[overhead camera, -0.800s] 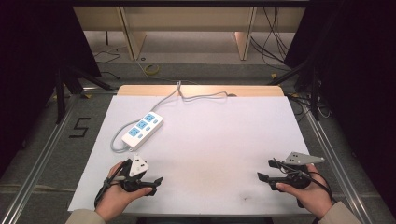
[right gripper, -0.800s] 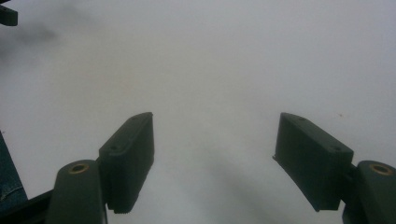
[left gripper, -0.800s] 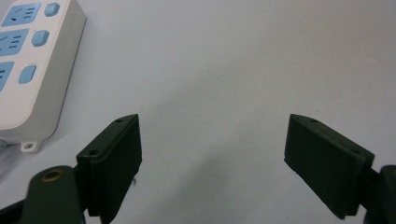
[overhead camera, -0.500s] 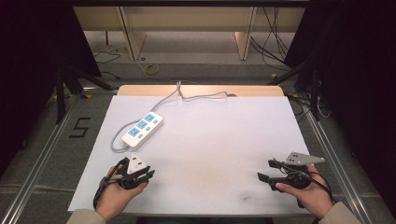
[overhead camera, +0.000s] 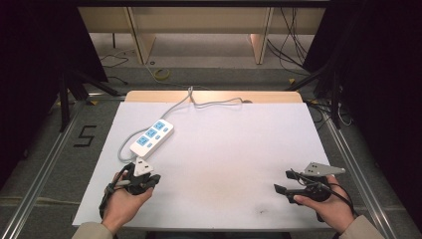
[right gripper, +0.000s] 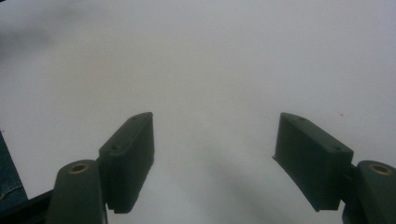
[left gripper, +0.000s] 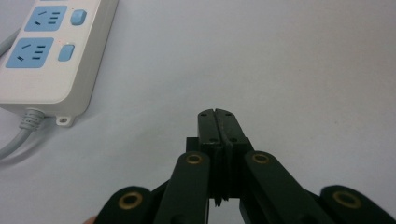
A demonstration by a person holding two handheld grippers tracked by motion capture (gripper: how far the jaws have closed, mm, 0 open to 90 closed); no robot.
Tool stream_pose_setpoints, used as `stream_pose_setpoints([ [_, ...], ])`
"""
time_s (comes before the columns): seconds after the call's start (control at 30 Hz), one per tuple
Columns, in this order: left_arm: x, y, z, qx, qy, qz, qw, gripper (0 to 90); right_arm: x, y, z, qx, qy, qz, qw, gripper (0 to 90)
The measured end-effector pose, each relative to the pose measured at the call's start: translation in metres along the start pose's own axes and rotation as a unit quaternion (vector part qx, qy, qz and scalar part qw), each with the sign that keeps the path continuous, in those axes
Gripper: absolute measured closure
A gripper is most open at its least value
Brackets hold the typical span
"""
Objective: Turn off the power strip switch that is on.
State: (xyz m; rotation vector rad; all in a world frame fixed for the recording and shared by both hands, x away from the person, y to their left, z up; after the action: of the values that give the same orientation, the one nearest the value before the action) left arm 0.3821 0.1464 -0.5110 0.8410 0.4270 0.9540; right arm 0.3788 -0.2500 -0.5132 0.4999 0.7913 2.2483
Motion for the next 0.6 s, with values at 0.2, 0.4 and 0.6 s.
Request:
stream_pose_setpoints([
  [0.2,0.006,-0.001,0.003,0.002,0.005,0.005,1.0,89.8,0.0,0.0,0.0,0.0,0.0,0.0,1.0,28.9],
  [0.4,0.013,-0.001,0.007,0.002,0.015,0.014,0.9998,89.8,0.0,0.0,0.0,0.0,0.0,-0.001,1.0,29.0],
  [0.6,0.02,-0.001,0.008,0.003,0.022,0.022,0.9995,89.8,0.0,0.0,0.0,0.0,0.0,-0.001,1.0,29.0],
])
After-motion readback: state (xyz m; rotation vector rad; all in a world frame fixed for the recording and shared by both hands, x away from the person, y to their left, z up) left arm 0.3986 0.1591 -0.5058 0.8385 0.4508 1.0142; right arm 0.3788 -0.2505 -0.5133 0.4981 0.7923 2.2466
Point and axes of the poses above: each handheld gripper's, and its own axes: y roughly backward along the jaws, z roughly out of its top, x roughly to its left, the point moved 10 cm from there along -y, roughly forward along the jaws, and after that the axes turned 5 degrees about x, right-handed, at the moved point
